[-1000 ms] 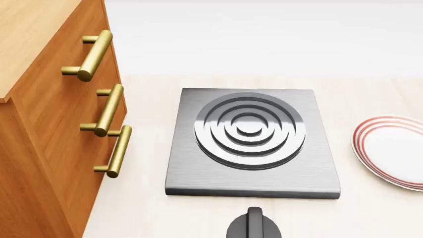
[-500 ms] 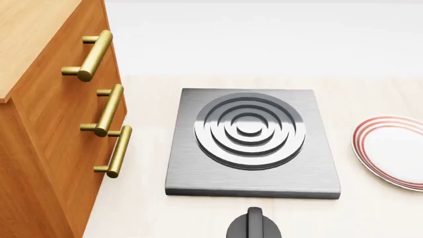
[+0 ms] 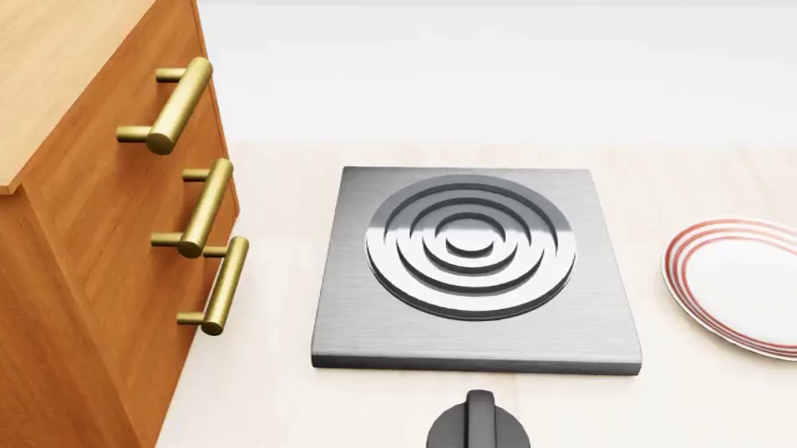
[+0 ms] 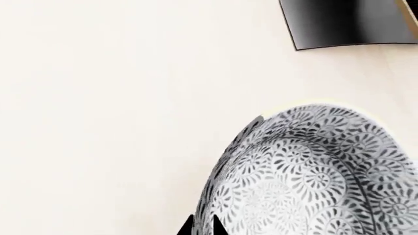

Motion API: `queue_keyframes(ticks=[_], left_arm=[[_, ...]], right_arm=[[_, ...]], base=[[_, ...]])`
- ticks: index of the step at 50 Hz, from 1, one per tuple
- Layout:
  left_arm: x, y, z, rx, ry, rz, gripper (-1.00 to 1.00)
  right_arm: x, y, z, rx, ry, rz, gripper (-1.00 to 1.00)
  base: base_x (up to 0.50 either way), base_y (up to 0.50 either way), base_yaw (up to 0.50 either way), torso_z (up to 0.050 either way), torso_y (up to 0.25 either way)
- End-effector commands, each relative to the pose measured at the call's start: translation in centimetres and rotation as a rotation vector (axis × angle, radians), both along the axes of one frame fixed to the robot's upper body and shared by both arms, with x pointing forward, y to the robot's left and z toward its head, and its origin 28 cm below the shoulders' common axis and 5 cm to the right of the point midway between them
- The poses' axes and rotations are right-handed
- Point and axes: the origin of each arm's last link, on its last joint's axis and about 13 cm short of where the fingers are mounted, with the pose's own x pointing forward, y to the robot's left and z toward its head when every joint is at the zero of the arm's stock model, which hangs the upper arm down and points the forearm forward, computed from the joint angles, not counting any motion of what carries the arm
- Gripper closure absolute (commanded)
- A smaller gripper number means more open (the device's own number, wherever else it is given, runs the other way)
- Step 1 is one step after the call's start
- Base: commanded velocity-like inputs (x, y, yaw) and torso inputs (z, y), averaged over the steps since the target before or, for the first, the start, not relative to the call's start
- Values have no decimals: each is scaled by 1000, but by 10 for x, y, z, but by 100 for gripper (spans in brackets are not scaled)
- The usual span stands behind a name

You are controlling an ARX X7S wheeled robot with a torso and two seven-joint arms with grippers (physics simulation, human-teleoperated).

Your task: Put the bowl on the stove.

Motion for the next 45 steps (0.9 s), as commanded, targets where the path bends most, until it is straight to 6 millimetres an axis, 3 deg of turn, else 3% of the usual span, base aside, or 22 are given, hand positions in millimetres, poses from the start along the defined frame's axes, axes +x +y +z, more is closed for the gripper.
queue_keyframes(ticks=[1, 15, 23, 38, 45], left_arm=[[2, 2, -2, 9, 13, 42, -100], [2, 2, -3, 6, 13, 41, -100], [3, 1, -3, 6, 15, 36, -100], [4, 1, -3, 7, 16, 40, -100], [3, 2, -3, 6, 15, 45, -100]], right_arm=[[6, 6, 18, 27, -54, 116, 100], [38, 20, 82, -38, -164, 310, 100], [72, 36, 121, -71, -229, 437, 100], [130, 71, 154, -105, -289, 607, 100], [142, 79, 156, -101, -291, 646, 100]], base=[[0, 0, 0, 0, 0], [0, 0, 0, 0, 0], [0, 0, 0, 0, 0], [0, 0, 0, 0, 0], [0, 0, 0, 0, 0]])
